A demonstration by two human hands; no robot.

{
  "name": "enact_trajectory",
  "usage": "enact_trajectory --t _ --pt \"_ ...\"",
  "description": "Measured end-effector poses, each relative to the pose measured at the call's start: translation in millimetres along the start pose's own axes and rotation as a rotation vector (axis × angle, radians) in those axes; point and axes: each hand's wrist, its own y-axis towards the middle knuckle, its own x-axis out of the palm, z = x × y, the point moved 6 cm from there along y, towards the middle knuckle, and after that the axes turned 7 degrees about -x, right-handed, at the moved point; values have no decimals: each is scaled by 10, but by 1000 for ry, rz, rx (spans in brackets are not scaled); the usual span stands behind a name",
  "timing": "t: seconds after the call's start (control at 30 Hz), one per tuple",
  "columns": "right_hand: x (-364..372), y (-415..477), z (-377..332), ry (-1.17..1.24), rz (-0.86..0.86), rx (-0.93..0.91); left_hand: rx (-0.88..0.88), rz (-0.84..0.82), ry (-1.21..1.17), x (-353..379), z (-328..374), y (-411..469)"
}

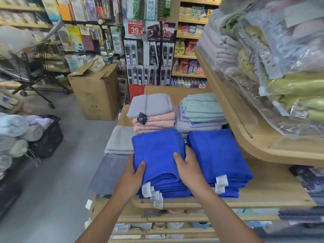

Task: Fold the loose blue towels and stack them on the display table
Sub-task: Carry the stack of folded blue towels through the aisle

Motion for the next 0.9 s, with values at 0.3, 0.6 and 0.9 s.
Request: enact_trajectory --t 0.3,0.6,0.9 --pt "-1146 251 -149 -675 -1 -455 572 280 630 55 757 -196" --pt "-1187 387 770 -913 -192 -232 550 4 1043 1179 887 263" --pt "-1028 476 827 -1105 -168 -243 545 -20 1028 1144 776 328"
